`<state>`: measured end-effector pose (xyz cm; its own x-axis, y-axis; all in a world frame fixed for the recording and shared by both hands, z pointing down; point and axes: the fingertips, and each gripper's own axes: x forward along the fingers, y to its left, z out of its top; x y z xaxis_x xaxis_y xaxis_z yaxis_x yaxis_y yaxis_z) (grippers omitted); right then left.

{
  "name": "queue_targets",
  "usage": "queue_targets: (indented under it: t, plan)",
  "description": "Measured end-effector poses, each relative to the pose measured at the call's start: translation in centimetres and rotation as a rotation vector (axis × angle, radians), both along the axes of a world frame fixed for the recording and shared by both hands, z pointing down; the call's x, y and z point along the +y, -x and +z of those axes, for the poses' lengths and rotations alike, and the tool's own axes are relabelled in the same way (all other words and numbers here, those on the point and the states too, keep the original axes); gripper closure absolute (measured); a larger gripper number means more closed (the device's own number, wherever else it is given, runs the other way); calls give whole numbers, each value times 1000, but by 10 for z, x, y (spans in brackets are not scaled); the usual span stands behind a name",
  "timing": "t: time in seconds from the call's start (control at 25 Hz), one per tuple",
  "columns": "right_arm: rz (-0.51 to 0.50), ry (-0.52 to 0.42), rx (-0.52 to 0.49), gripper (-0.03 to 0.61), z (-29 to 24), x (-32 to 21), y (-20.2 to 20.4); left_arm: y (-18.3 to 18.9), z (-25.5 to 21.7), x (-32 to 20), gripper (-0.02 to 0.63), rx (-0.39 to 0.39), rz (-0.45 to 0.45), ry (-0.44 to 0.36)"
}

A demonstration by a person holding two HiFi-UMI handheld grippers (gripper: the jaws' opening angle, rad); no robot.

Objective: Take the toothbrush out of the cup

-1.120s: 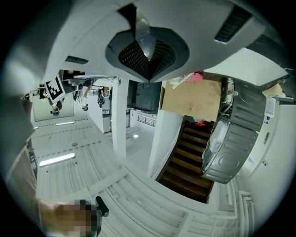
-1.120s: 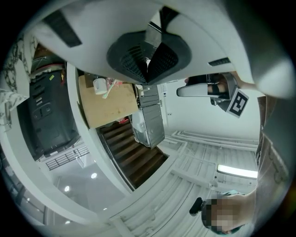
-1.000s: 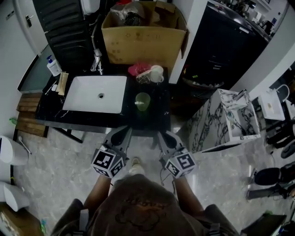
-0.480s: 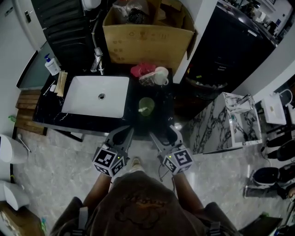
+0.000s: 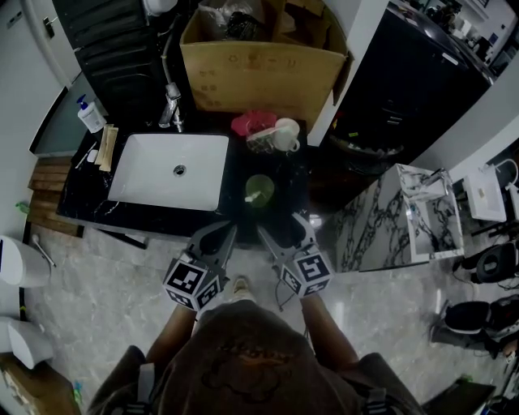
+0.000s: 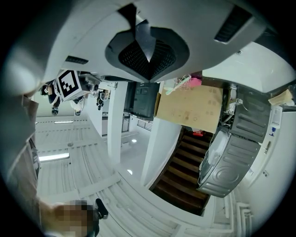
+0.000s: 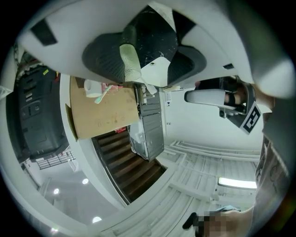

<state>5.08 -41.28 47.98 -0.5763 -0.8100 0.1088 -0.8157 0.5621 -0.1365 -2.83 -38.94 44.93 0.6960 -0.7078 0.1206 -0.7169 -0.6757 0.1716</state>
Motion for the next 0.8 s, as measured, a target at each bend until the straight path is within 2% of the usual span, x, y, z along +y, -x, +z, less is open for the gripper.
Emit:
queue_targets:
  t: [0.52,0.8]
  plan:
    - [-41,-24,154,296,19,-52,28,11,9,9,614,-24,-35,44]
    - [-28,-21,236,304,26,-70,39,15,14,12,614,-9,-39,49]
